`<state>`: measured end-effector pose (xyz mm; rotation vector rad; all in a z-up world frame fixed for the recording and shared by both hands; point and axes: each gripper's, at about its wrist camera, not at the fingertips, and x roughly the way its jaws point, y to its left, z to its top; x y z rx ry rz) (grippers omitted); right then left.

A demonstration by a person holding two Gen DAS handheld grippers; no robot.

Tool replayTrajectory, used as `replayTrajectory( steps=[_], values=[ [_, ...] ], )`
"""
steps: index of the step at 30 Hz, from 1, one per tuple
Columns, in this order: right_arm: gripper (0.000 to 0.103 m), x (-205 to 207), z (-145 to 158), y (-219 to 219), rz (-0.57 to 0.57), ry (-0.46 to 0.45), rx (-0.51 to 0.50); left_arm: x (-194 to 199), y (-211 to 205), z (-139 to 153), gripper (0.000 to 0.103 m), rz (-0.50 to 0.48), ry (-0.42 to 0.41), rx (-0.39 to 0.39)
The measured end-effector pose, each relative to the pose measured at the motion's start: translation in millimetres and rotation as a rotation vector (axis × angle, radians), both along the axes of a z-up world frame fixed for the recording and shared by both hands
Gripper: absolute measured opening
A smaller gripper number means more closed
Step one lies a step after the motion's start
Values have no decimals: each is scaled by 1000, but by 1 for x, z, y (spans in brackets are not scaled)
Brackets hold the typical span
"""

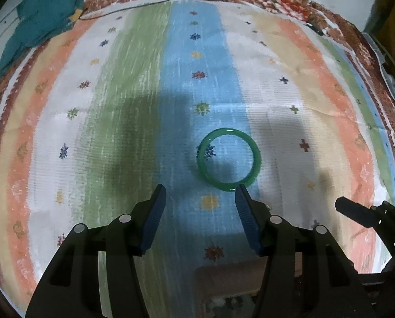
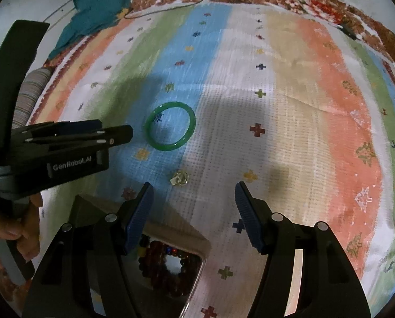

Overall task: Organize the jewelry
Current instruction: 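Move both open tools to the green bangle and small gold charm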

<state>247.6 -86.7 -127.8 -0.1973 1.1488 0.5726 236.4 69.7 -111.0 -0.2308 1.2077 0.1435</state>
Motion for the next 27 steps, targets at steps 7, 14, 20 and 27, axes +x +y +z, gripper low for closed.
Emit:
replayTrajectory(
  steps=[7,14,20,27],
  values=[
    [64,14,-15,8,-8,55,-21,10,8,-11,54,3,31,-18],
    [64,17,-23,17,13,79,-45,21,2,-21,54,-18,54,-15],
    [64,23,-25,28,41,68,-66,27,2,-29,54,-26,73,-5],
    [63,24,-33,43,76,77,-105,33,13,-34,54,-11,77,-2]
  ],
)
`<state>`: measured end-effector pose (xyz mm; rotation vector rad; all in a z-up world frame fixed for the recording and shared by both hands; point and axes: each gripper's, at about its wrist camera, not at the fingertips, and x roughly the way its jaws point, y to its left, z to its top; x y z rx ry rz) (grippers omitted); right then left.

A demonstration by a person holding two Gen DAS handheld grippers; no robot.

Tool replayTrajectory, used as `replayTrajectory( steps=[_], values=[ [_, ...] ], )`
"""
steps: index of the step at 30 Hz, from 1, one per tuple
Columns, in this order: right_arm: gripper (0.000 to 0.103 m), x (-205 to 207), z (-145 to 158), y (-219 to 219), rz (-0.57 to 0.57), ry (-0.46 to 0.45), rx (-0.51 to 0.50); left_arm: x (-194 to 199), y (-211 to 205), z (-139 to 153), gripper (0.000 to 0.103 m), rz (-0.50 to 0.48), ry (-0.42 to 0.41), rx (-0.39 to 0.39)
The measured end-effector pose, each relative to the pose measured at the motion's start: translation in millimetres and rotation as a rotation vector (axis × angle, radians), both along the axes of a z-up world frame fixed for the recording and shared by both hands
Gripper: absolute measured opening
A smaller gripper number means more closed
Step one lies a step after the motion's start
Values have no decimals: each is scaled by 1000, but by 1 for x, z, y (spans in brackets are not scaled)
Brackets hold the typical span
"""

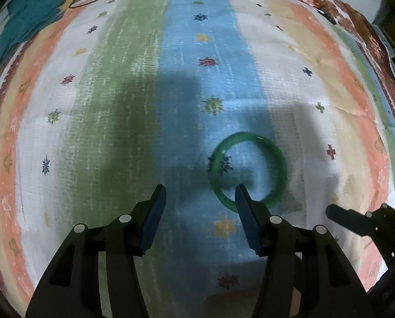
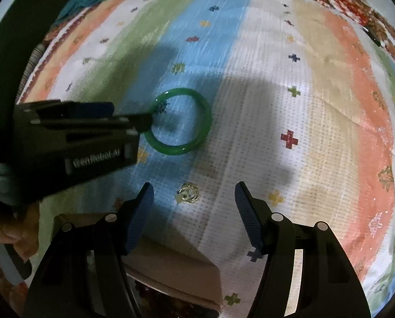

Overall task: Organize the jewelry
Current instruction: 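Move both open tools to the green bangle and small gold charm, then grasp the small gold charm with the right tool while the left grips the green bangle rim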

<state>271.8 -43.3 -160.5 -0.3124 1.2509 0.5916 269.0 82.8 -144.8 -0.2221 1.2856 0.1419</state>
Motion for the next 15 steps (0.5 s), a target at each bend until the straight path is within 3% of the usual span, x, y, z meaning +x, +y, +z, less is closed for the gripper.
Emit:
replayTrajectory(
  steps=[4,7,15],
  values=[
    [63,3,-7,2,-5,12,-16,0,2,-6,51,12,10,-8],
    [55,5,-12,3,-14,22,-20,0,-4,-6,51,-15,9,-2],
    [55,6,-18,9,-12,41,-24,7,-11,-11,51,-52,21,1]
  ],
)
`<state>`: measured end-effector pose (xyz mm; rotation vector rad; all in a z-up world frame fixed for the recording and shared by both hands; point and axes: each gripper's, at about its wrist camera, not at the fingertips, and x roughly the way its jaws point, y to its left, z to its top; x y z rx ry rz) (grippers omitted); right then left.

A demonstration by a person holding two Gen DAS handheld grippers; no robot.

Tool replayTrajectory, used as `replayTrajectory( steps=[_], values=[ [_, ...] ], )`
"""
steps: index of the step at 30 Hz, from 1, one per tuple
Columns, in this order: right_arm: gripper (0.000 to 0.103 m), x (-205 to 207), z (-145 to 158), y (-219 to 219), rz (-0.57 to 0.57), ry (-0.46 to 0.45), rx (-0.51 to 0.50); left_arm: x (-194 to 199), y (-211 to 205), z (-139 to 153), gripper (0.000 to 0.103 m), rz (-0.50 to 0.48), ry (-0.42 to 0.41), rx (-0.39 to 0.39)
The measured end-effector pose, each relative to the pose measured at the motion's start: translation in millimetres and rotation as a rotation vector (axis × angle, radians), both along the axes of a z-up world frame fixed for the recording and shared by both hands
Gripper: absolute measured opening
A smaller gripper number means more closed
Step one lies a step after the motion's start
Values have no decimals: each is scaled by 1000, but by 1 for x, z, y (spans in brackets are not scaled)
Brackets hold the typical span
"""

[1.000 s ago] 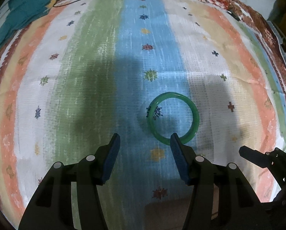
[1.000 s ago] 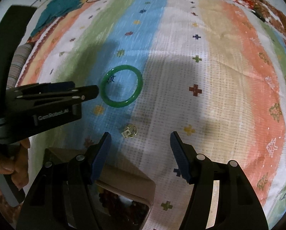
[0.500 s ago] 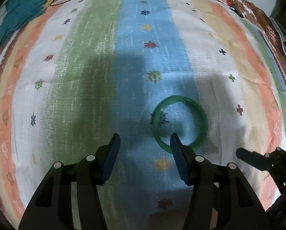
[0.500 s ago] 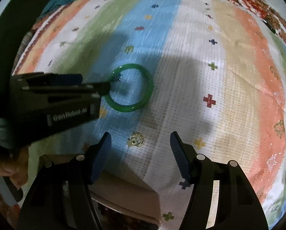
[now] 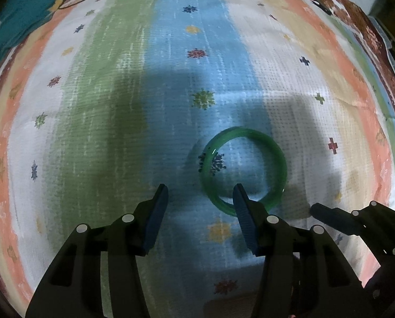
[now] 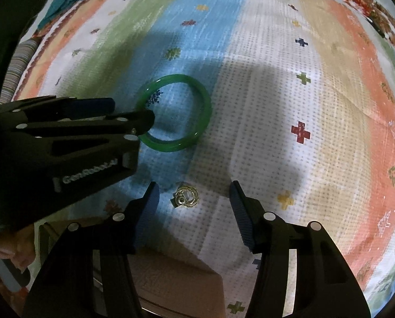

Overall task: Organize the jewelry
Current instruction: 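Grasp the small gold charm with the right tool while the left grips the green bangle rim, then carry the charm and green bangle into the silver tin and open both tools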

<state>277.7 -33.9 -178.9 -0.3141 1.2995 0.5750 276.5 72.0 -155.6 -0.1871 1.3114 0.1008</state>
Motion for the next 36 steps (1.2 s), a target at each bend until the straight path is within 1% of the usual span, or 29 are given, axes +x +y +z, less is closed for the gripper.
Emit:
replayTrajectory(
  steps=[4,6,8,10,11,12,13,15,20,22,23,30,36],
  values=[
    [54,-1,-1,4,5,-12,-19,4,-2,-1,45,-3,-5,7],
    [48,-2,-3,6,7,-17,-29,7,-2,-1,40,-6,-5,20],
    [46,-2,-4,8,7,-24,-40,9,-2,-3,35,-6,-6,27],
    [41,-2,-5,9,7,-29,-47,8,-1,-4,25,-19,-10,44],
    [35,-2,-5,9,7,-31,-48,7,-1,-5,23,-27,-12,48],
    [28,-2,-5,9,5,-34,-48,8,-2,-6,17,-35,-13,54],
    [25,-2,-5,7,5,-38,-48,11,-3,-8,9,-36,-12,55],
    [20,-2,-7,6,7,-47,-53,12,-1,-8,8,-32,-10,53],
    [19,-4,-6,1,3,-48,-32,10,0,-7,7,-24,-14,60],
    [19,-4,-5,-2,-3,-48,-22,4,2,-2,6,-18,-19,62],
    [19,-1,-1,-11,-6,-48,-17,2,1,2,6,-13,-23,64],
    [17,-2,18,-20,-37,-84,10,-10,7,19,6,13,-52,70],
    [17,-9,26,-38,-70,-113,28,-23,3,35,7,19,-83,72]
  ],
)
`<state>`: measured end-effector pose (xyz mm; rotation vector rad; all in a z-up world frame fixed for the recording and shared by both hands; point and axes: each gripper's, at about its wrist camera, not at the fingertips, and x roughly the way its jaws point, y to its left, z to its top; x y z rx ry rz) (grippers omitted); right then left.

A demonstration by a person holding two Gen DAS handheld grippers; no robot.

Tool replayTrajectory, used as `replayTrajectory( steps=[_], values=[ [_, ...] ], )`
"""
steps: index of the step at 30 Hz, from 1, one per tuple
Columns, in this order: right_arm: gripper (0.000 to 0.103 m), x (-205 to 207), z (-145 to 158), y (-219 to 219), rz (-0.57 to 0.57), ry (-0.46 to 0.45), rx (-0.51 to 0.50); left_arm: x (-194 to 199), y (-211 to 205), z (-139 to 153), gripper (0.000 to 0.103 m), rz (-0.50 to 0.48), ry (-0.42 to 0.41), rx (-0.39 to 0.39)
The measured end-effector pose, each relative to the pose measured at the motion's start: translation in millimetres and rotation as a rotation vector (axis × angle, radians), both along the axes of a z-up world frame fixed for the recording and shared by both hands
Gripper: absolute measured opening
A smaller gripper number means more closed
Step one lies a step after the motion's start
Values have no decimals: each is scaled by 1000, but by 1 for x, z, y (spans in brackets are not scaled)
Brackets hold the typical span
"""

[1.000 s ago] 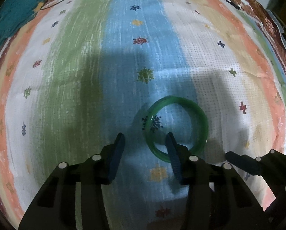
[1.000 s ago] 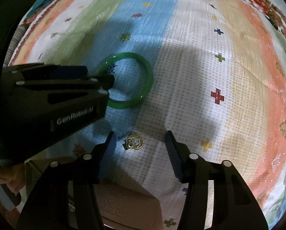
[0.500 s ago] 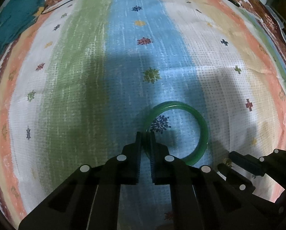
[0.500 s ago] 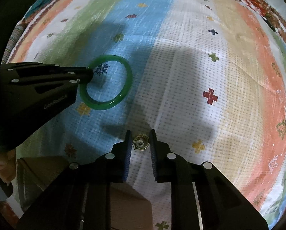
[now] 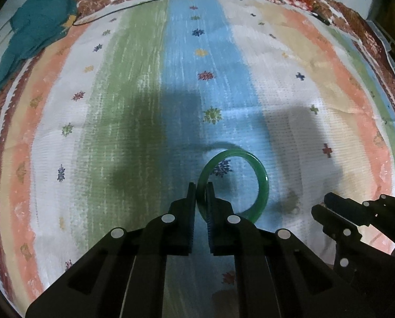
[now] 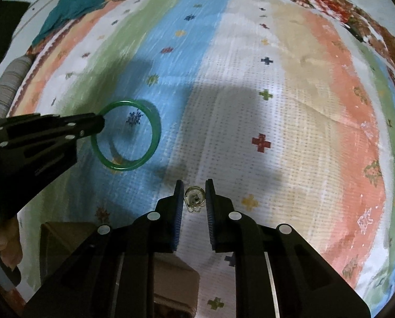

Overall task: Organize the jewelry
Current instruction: 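Carry the charm and green bangle into the silver tin and open both tools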

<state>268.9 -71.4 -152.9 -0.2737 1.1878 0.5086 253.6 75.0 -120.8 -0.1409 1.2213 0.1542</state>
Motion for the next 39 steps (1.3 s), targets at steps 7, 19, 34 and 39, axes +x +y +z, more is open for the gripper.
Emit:
replayTrajectory(
  steps=[7,19,34,39],
  values=[
    [17,-2,14,3,-37,-63,-14,-8,-10,21,7,-13,-50,-33],
    [17,-18,36,-15,-84,-142,14,-25,-3,50,8,-2,-111,-66],
    [17,-41,74,-45,-145,-239,140,-58,-27,92,8,-50,-211,-46],
    [17,-53,82,-46,-133,-261,161,-70,-33,100,8,-63,-234,-40]
  ],
)
